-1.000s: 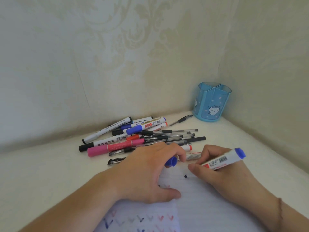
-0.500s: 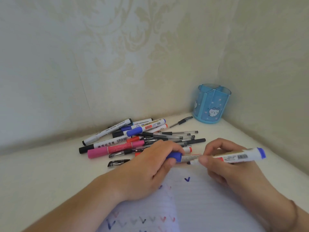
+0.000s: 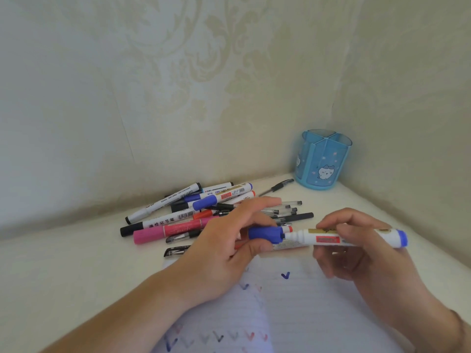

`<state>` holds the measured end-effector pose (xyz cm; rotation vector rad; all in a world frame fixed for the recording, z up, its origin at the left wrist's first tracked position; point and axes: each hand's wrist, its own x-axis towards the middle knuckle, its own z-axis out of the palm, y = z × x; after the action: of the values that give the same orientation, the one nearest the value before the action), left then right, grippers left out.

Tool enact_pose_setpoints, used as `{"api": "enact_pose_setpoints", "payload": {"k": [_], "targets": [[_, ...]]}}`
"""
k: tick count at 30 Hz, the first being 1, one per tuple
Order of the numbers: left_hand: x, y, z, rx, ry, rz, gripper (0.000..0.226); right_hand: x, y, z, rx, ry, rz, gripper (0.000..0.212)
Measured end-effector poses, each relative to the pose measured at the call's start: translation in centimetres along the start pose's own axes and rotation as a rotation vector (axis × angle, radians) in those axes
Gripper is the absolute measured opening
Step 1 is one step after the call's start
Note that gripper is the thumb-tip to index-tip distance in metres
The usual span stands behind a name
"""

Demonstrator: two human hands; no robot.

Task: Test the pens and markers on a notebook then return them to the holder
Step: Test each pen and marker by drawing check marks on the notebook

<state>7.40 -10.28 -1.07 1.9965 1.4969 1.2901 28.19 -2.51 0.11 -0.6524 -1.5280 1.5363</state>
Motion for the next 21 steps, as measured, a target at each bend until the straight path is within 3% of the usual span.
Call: {"api": "enact_pose_setpoints", "payload": {"k": [3, 6, 8, 15, 19, 21], "targets": [[-0.1, 0.4, 0.1, -0.013, -0.041, 0.038, 0.056, -0.1, 0.1, 0.4, -0.075, -0.107, -0.014, 0.017], [-0.2, 0.6, 0.3, -0.011, -0.048, 0.047, 0.055, -0.2, 0.2, 0.9, -0.122, -0.125, -0.060, 0.050], [-0.3, 0.8, 0.4, -0.059, -0.025, 0.041, 0.056, -0.3, 0.2, 1.2, -0.087, -0.108, -0.094, 0.054], [-0.8, 1.2, 0.8, -0.114, 0.014, 0.075, 0.057, -0.6, 0.4, 2.4, -0.072, -0.105, -0.170, 0.040], [-0.6, 1.5, 1.0, -0.200, 0.040, 0.076, 0.055, -0.8, -0.1, 2.5, -0.183, -0.169, -0.210, 0.018], [-0.1, 1.7, 1.0, -0.151, 0.038, 0.098, 0.052, -0.6, -0.2, 2.5, -0.226, -0.184, -0.217, 0.018]]}}
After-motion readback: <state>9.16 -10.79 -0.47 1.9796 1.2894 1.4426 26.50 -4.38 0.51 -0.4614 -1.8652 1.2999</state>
